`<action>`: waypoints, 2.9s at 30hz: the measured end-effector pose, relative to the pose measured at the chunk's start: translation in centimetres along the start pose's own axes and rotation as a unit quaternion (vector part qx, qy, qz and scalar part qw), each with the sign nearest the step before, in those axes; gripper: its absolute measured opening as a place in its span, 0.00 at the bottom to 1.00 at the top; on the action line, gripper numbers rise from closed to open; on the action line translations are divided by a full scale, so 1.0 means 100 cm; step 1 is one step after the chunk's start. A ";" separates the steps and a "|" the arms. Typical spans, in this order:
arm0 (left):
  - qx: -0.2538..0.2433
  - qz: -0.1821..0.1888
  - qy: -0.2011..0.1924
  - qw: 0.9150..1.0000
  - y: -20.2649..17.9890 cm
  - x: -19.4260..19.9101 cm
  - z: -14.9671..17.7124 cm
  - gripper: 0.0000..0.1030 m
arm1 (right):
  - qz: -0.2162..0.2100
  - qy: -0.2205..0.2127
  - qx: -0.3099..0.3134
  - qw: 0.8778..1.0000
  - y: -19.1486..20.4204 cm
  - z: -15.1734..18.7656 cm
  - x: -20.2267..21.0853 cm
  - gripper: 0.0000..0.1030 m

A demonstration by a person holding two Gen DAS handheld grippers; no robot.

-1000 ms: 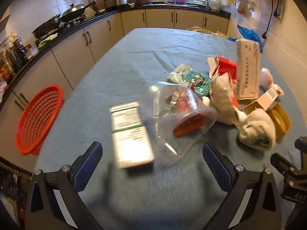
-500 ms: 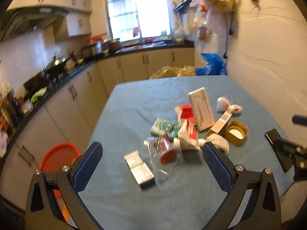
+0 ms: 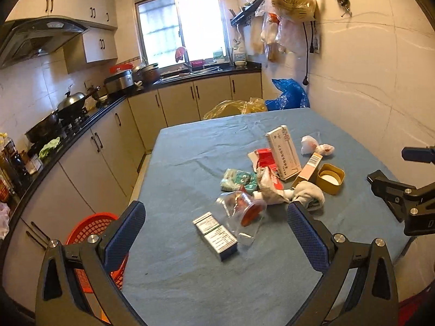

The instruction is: Collect trash

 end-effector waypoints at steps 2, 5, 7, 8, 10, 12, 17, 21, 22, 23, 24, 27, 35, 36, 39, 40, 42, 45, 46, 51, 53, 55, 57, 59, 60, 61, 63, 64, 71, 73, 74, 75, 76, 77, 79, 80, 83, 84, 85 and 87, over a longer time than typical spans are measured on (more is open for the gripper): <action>0.001 -0.001 0.002 1.000 0.006 0.001 0.003 1.00 | -0.001 0.001 -0.001 1.000 0.007 0.002 0.000 0.99; 0.000 0.000 0.003 1.000 0.013 0.001 0.008 1.00 | -0.002 0.003 -0.003 1.000 0.015 0.003 0.000 0.99; 0.000 0.002 0.003 1.000 0.015 0.000 0.009 1.00 | -0.004 0.000 0.002 1.000 0.022 0.003 0.002 0.99; 0.001 0.002 0.007 1.000 0.017 -0.001 0.010 1.00 | -0.001 -0.002 0.007 1.000 0.024 0.003 0.003 0.98; 0.004 0.002 0.009 1.000 0.020 -0.001 0.011 1.00 | -0.001 -0.004 0.008 1.000 0.025 0.001 0.004 0.99; 0.009 -0.001 0.005 1.000 0.025 0.000 0.010 1.00 | -0.004 -0.006 0.006 1.000 0.022 -0.003 0.004 0.99; 0.028 -0.015 -0.003 0.999 0.032 0.003 0.007 1.00 | -0.009 -0.014 0.018 1.000 0.022 -0.015 0.003 0.99; 0.037 -0.025 -0.005 0.999 0.033 0.005 0.005 1.00 | -0.023 -0.019 0.040 0.999 0.031 -0.020 0.001 0.98; 0.038 -0.028 -0.005 0.999 0.033 0.006 0.005 1.00 | -0.026 -0.020 0.043 0.999 0.032 -0.021 0.000 0.98; 0.038 -0.031 -0.004 0.999 0.033 0.006 0.005 1.00 | -0.029 -0.020 0.044 0.998 0.032 -0.022 -0.001 0.98; 0.039 -0.033 -0.003 0.999 0.033 0.006 0.006 1.00 | -0.033 -0.020 0.044 0.998 0.032 -0.022 -0.002 0.99; 0.041 -0.040 -0.002 0.998 0.033 0.009 0.008 1.00 | -0.042 -0.016 0.043 0.998 0.032 -0.021 -0.005 0.99; 0.037 -0.045 0.007 0.998 0.028 0.011 0.014 1.00 | -0.056 -0.015 0.047 0.997 0.033 -0.013 -0.006 0.98; 0.035 -0.045 0.006 0.998 0.027 0.011 0.014 1.00 | -0.057 -0.016 0.048 0.997 0.032 -0.012 -0.005 0.98; 0.032 -0.044 0.007 0.998 0.023 0.011 0.015 1.00 | -0.057 -0.017 0.047 0.997 0.028 -0.010 -0.005 0.99; 0.032 -0.044 0.008 0.998 0.022 0.011 0.015 1.00 | -0.057 -0.016 0.046 0.997 0.027 -0.009 -0.005 0.99; 0.031 -0.044 0.012 0.998 0.018 0.010 0.018 1.00 | -0.059 -0.015 0.045 0.997 0.024 -0.007 -0.005 0.98; 0.032 -0.041 0.020 0.998 0.015 0.008 0.023 1.00 | -0.061 -0.009 0.044 0.997 0.021 -0.002 -0.007 0.98; 0.034 -0.041 0.025 0.998 0.013 0.006 0.024 1.00 | -0.063 -0.007 0.044 0.997 0.020 0.000 -0.008 0.98; 0.043 -0.041 0.042 0.997 0.010 0.000 0.031 1.00 | -0.077 0.009 0.044 0.996 0.017 0.007 -0.018 0.93; 0.049 -0.041 0.053 0.997 0.009 -0.004 0.035 1.00 | -0.094 0.020 0.039 0.995 0.016 0.010 -0.025 0.88; 0.059 -0.037 0.070 0.995 0.012 -0.010 0.039 1.00 | -0.105 0.033 0.030 0.993 0.013 0.012 -0.034 0.80; 0.067 -0.035 0.084 0.994 0.015 -0.016 0.041 1.00 | -0.124 0.048 0.020 0.991 0.010 0.015 -0.044 0.71; 0.072 -0.030 0.107 0.991 0.017 -0.025 0.046 1.00 | -0.134 0.059 0.019 0.989 0.008 0.016 -0.053 0.68; 0.076 -0.025 0.121 0.989 0.018 -0.031 0.048 0.99 | -0.143 0.066 0.018 0.987 0.007 0.016 -0.060 0.64; 0.081 -0.019 0.132 0.988 0.018 -0.036 0.050 0.99 | -0.149 0.071 0.017 0.986 0.007 0.016 -0.064 0.59; 0.094 0.002 0.160 0.983 0.017 -0.050 0.055 0.88 | -0.160 0.081 0.026 0.984 0.007 0.015 -0.075 0.56; 0.101 0.006 0.179 0.979 0.016 -0.058 0.058 0.83 | -0.159 0.084 0.027 0.983 0.006 0.015 -0.079 0.56; 0.151 0.050 0.253 0.954 0.002 -0.113 0.070 0.64 | -0.157 0.104 0.017 0.982 -0.002 0.018 -0.095 0.55; 0.159 0.043 0.267 0.950 0.003 -0.127 0.073 0.54 | -0.157 0.105 0.018 0.982 -0.004 0.019 -0.095 0.55; 0.168 0.047 0.275 0.945 0.002 -0.135 0.075 0.50 | -0.155 0.105 0.019 0.982 -0.005 0.020 -0.095 0.55; 0.174 0.047 0.280 0.943 0.002 -0.140 0.075 0.47 | -0.154 0.105 0.019 0.982 -0.006 0.021 -0.095 0.55; 0.179 0.043 0.284 0.941 0.003 -0.145 0.076 0.46 | -0.154 0.107 0.018 0.982 -0.008 0.022 -0.095 0.55; 0.184 0.040 0.287 0.939 0.004 -0.150 0.078 0.46 | -0.154 0.108 0.018 0.982 -0.009 0.023 -0.096 0.55; 0.191 0.039 0.289 0.937 0.007 -0.157 0.081 0.46 | -0.153 0.107 0.021 0.982 -0.011 0.023 -0.095 0.55; 0.191 0.040 0.290 0.937 0.007 -0.159 0.081 0.45 | -0.152 0.105 0.022 0.982 -0.012 0.023 -0.094 0.55; 0.190 0.056 0.281 0.939 0.009 -0.156 0.080 0.44 | -0.152 0.101 0.020 0.983 -0.015 0.020 -0.092 0.55; 0.190 0.064 0.277 0.940 0.010 -0.152 0.079 0.44 | -0.152 0.100 0.017 0.983 -0.017 0.019 -0.093 0.55; 0.190 0.076 0.271 0.941 0.010 -0.146 0.079 0.44 | -0.152 0.101 0.014 0.983 -0.018 0.018 -0.093 0.55; 0.189 0.088 0.262 0.942 0.015 -0.133 0.082 0.44 | -0.154 0.102 0.008 0.983 -0.020 0.015 -0.095 0.55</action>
Point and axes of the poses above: each gripper's, at about its wrist camera, not at the fingertips, and x roughly against the way its jaws point, y to its left, z to its underside, the point moved 9 cm from there along -x, roughly the way its jaws point, and after that the axes turned 3 degrees about y, right-handed, at the moved point
